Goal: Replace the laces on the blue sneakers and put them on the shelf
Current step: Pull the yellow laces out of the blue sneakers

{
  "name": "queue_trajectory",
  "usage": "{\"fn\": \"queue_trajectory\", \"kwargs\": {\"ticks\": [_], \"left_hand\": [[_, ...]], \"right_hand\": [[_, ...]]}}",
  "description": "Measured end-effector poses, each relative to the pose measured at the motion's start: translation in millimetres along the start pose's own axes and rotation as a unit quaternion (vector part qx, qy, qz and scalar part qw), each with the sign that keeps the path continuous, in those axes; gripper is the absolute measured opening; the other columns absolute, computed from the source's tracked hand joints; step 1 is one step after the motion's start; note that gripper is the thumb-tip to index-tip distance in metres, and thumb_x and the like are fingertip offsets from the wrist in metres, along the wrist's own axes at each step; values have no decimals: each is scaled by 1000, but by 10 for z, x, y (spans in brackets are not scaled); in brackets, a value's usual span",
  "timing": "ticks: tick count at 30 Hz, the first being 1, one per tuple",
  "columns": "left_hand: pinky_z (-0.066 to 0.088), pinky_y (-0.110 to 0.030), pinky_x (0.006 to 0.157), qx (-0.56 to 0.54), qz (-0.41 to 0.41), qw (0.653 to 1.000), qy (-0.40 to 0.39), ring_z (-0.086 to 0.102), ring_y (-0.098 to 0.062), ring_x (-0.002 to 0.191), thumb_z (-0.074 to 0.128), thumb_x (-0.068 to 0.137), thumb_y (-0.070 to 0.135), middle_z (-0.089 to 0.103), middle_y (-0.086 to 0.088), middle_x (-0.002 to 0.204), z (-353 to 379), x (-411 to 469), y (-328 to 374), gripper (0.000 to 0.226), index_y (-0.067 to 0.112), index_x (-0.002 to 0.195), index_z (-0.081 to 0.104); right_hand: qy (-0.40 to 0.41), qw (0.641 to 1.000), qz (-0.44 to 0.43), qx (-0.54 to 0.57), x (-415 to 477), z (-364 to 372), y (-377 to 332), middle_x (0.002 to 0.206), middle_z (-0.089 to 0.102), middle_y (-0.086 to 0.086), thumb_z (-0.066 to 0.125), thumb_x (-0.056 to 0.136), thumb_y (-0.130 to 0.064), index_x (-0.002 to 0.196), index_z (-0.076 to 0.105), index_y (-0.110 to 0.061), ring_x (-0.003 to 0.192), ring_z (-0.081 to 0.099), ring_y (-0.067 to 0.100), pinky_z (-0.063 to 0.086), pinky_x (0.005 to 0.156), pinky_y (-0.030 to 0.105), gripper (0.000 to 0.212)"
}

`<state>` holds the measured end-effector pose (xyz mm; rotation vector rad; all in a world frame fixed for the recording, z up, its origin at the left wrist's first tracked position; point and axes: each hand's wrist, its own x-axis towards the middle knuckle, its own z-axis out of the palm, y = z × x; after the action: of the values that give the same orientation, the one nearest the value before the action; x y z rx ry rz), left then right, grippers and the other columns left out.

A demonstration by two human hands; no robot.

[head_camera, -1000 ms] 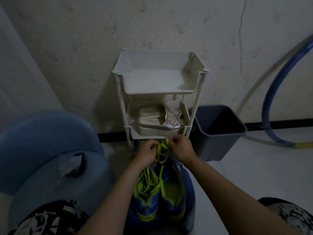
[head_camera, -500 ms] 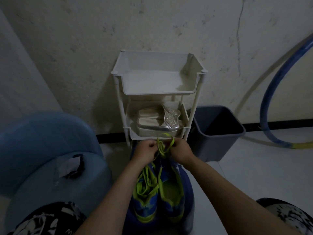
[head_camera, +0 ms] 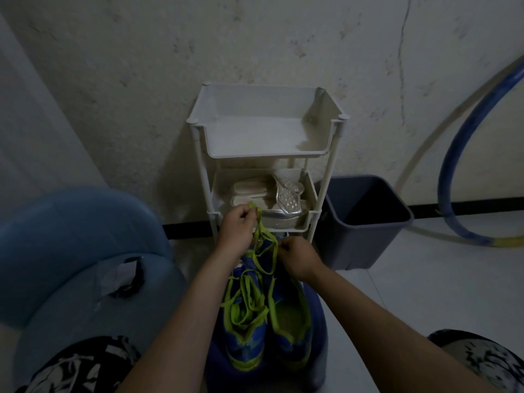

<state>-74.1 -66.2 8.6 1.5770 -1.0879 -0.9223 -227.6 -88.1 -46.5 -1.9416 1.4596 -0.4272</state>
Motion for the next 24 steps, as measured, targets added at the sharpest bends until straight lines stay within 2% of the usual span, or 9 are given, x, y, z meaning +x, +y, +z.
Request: {"fn": "queue_trajectory", "kwargs": {"ticks": [2, 4, 7, 11, 15, 17, 19, 21, 24], "left_hand": [[40, -31, 64, 28, -22, 999, 8, 50, -19, 66, 44, 103, 26, 51, -1, 69, -10, 24, -70, 26, 18, 80, 56], [41, -27, 59, 28, -46, 998, 15, 54, -17, 63, 40, 104, 24, 56, -4, 75, -11, 19, -112, 25, 17, 87, 57], [38, -27, 54, 53, -48, 997, 15, 52, -13, 60, 37, 105, 24, 58, -8, 78, -1, -7, -130, 27, 17, 85, 55], [30, -29, 54, 150, -25, 988, -4, 43, -15, 59, 38, 104, 25, 47, -1, 66, 44, -13, -147, 35, 19, 71, 46], [34, -31, 61, 140, -8, 990, -33, 47, -17, 63, 41, 103, 28, 52, -5, 70, 16, -1, -135, 31, 9, 83, 56], [36, -32, 63, 170, 25, 982, -72, 50, -18, 67, 46, 101, 28, 54, -4, 71, -42, 20, -66, 30, 12, 80, 58], [39, -31, 66, 214, 67, 967, -123, 52, -16, 68, 50, 99, 29, 56, -2, 71, -89, 31, 63, 29, 15, 76, 59], [41, -31, 65, 218, 103, 960, -143, 53, -13, 67, 54, 98, 28, 56, 3, 70, -107, 22, 218, 28, 22, 72, 59], [44, -30, 68, 181, 178, 964, -81, 55, -14, 77, 56, 97, 24, 54, 6, 80, -124, -17, 435, 24, 23, 74, 60]], "right_hand": [[38, 999, 11, 10, -21, -20, 4, 73, 60, 3, 52, 95, -16, 61, 51, -21, 73, 56, 19, 38, 65, 27, 35], [59, 997, 23, 47, -32, -42, 25, 74, 60, 4, 49, 96, -16, 61, 50, -21, 74, 57, 21, 41, 65, 29, 36], [54, 996, 40, 64, -34, -53, 23, 85, 63, 9, 44, 100, -18, 74, 53, -17, 82, 59, 24, 45, 73, 33, 27], [20, 999, 17, 30, -35, -46, -35, 91, 66, 17, 45, 99, -14, 80, 57, -12, 86, 62, 29, 47, 76, 34, 22], [35, 998, 29, 46, 3, -31, 24, 96, 70, 11, 52, 91, -14, 89, 66, -13, 88, 64, 24, 51, 77, 33, 14], [53, 994, 31, 87, 19, -91, -2, 112, 68, 3, 55, 83, -10, 116, 64, -20, 97, 66, 21, 54, 79, 30, 36], [61, 982, 0, 180, 20, -167, -69, 127, 58, -3, 55, 80, -4, 139, 49, -26, 105, 64, 20, 54, 76, 23, 63], [12, 959, -38, 279, -19, -246, -211, 136, 50, -2, 53, 81, 1, 148, 37, -25, 112, 57, 18, 51, 81, 23, 73], [-105, 921, -62, 371, -83, -289, -383, 119, 62, 14, 55, 76, 0, 138, 48, -12, 98, 60, 23, 51, 79, 34, 63]]}}
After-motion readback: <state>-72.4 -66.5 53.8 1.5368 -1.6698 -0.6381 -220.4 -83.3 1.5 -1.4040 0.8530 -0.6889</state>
